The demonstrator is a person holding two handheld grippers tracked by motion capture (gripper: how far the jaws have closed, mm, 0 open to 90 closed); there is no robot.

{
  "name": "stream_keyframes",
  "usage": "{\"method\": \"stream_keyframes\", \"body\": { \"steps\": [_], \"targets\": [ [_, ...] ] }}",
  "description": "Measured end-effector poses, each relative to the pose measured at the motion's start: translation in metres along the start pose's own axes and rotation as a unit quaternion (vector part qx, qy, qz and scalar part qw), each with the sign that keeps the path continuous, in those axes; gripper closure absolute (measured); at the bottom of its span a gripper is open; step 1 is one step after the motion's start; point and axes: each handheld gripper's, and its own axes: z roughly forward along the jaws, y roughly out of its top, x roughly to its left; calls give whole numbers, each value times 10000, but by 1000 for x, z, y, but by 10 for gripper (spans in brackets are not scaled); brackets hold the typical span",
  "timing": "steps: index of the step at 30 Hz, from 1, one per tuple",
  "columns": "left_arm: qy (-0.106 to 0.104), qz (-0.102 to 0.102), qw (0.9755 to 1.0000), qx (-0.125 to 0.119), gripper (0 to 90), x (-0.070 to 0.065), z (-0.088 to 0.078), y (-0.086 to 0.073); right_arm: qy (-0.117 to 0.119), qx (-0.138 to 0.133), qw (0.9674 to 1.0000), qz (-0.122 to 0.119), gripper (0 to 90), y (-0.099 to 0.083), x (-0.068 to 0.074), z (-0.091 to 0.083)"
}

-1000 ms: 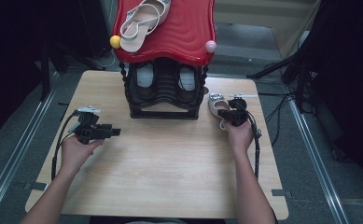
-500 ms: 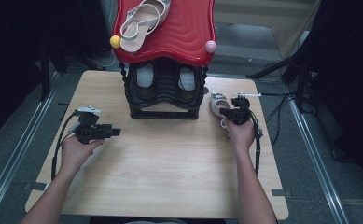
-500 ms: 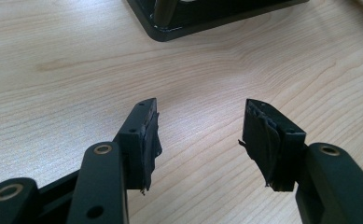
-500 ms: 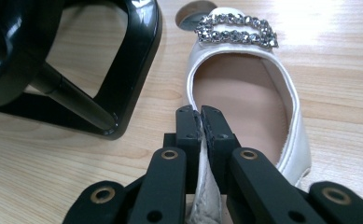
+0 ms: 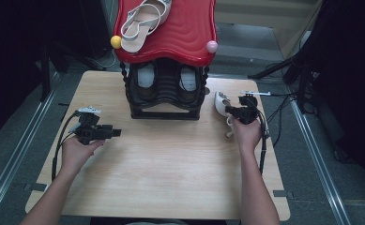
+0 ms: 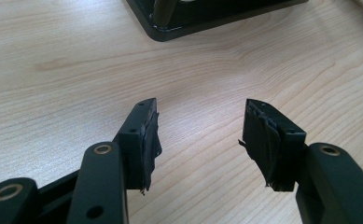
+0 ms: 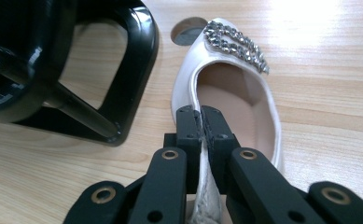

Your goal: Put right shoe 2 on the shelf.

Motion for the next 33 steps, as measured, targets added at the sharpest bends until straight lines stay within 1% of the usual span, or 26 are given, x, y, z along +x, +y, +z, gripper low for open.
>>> {"method": "stream_keyframes", "body": {
  "steps": [2, 3, 6, 9, 11, 14, 16, 17, 20, 22, 23, 24, 26, 30, 32, 33],
  "targets": [
    [4, -6, 10000, -10, 458, 0, 0, 0, 100, -47, 9999, 55, 885, 1, -1, -2],
    [4, -11, 10000, -11, 458, 0, 0, 0, 127, -31, 9999, 88, 885, 1, -2, -3],
    [6, 0, 10000, -16, 458, 0, -1, 0, 149, -29, 9998, 87, 885, 3, 0, -5],
    [9, 7, 10000, -25, 459, 0, -1, 0, 268, -47, 9995, 172, 885, 5, 0, -8],
    [11, 3, 10000, -26, 459, 0, -2, 0, 339, -85, 9992, 200, 885, 7, 0, -10],
    [-5, -5, 10000, -54, 458, 1, -4, 1, 368, -140, 9990, 208, 885, 12, 1, -16],
    [-16, -29, 10000, -83, 459, 1, -4, 1, 444, -172, 9985, 273, 885, 15, -1, -20],
    [-22, -29, 10000, -82, 458, 1, -4, 1, 453, -191, 9983, 314, 885, 17, -2, -21],
    [-38, 20, 10000, -51, 458, 0, -3, 2, 428, -153, 9984, 328, 885, 24, -3, -27],
    [-40, 34, 10000, -41, 459, -1, -2, 2, 450, -195, 9982, 342, 885, 26, -4, -30],
    [-32, 57, 10000, -31, 459, -2, -2, 2, 460, -168, 9982, 351, 885, 28, -5, -31],
    [-33, 53, 10000, -39, 459, -2, -2, 3, 426, -154, 9984, 352, 885, 30, -5, -33],
    [-40, 64, 10000, -55, 459, -2, -2, 3, 356, -126, 9988, 307, 885, 35, -3, -36],
    [-53, 49, 9999, -91, 459, -3, -1, 4, 434, -154, 9983, 369, 885, 46, -1, -43],
    [-64, 68, 9999, -59, 459, -3, -1, 4, 410, -208, 9984, 332, 885, 51, 1, -47],
    [-64, 74, 9999, -57, 459, -3, 0, 4, 445, -215, 9981, 376, 885, 54, 2, -49]
  ]
}}
